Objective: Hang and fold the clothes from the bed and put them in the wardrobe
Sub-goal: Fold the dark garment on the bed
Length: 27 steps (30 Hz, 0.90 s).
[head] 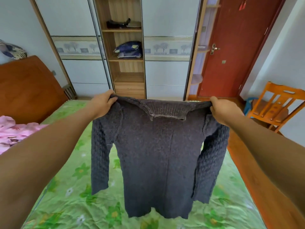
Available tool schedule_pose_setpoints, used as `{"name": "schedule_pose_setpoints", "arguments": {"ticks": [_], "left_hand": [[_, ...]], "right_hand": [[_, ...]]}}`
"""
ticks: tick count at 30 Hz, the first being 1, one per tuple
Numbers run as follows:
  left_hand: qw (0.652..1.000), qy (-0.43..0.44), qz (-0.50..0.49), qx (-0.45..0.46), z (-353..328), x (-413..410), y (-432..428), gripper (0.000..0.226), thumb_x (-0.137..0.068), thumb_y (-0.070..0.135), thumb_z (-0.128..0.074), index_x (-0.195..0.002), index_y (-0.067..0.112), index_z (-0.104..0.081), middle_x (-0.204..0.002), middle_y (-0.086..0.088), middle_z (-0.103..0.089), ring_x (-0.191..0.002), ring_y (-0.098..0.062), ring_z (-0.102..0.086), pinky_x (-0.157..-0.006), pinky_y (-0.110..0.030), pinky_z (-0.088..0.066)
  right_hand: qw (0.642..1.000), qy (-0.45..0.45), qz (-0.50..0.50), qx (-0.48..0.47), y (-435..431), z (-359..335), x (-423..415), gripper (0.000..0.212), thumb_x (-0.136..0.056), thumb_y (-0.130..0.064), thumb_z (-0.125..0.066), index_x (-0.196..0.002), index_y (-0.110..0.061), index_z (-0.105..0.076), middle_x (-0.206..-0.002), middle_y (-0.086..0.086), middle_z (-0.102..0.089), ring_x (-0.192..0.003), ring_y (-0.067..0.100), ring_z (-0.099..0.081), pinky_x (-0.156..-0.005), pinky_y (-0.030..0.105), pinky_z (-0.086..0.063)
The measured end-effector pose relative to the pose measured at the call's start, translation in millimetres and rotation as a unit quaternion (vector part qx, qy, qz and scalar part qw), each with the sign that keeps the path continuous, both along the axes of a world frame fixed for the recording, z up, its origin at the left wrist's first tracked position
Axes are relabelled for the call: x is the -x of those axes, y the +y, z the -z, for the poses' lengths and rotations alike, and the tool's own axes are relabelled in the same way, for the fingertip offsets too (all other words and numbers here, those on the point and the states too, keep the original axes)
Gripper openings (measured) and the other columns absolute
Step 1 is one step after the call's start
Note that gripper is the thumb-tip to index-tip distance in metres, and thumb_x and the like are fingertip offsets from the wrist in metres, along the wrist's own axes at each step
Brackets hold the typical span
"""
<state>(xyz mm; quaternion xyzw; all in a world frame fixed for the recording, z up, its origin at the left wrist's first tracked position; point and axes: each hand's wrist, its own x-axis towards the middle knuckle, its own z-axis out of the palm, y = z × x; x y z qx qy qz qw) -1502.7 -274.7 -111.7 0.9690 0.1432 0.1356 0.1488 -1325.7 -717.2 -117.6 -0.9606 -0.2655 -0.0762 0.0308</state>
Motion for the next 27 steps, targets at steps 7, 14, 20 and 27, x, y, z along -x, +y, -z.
{"name": "schedule_pose_setpoints", "arguments": {"ticks": [7, 14, 20, 27], "left_hand": [[0.993, -0.113, -0.005, -0.034, -108.2, -40.9, 14.1, 0.026, -0.106, 0.040, -0.041, -0.119, 0.019, -0.051, -0.116, -0.018, -0.064, -0.104, -0.040, -0.058, -0.078, -0.039, -0.038], [0.992, -0.103, 0.041, -0.055, -93.8, -7.9, -7.1, 0.022, -0.105, 0.036, -0.045, -0.116, 0.018, -0.051, -0.107, -0.017, -0.066, -0.097, -0.038, -0.061, -0.074, -0.037, -0.037], [0.990, 0.084, 0.109, -0.018, 32.6, 48.4, -44.1, 0.014, -0.105, 0.030, -0.046, -0.106, 0.017, -0.050, -0.097, -0.008, -0.062, -0.087, -0.031, -0.059, -0.071, -0.037, -0.041], [0.936, 0.310, 0.164, 0.033, 249.0, 139.8, -88.2, 0.022, -0.104, 0.035, -0.050, -0.121, 0.023, -0.058, -0.113, 0.000, -0.063, -0.101, -0.020, -0.063, -0.086, -0.034, -0.048]], "right_hand": [[0.983, -0.176, 0.018, -0.043, 17.9, -113.3, -37.4, 0.014, -0.092, -0.007, -0.051, -0.102, -0.011, -0.042, -0.099, 0.023, -0.058, -0.090, 0.043, -0.053, -0.064, 0.043, -0.036], [0.976, -0.197, -0.081, -0.049, 2.2, -100.3, 3.8, 0.015, -0.087, -0.009, -0.056, -0.100, -0.007, -0.050, -0.095, 0.021, -0.056, -0.088, 0.040, -0.050, -0.070, 0.048, -0.044], [0.993, -0.029, -0.108, 0.042, -24.7, 38.0, 60.2, 0.017, -0.093, -0.025, -0.056, -0.106, -0.013, -0.056, -0.100, 0.012, -0.059, -0.093, 0.035, -0.053, -0.077, 0.045, -0.045], [0.968, 0.137, -0.135, 0.159, -53.4, 273.0, 151.8, 0.025, -0.096, -0.033, -0.048, -0.117, -0.022, -0.055, -0.113, 0.007, -0.059, -0.102, 0.031, -0.056, -0.072, 0.037, -0.035]]}}
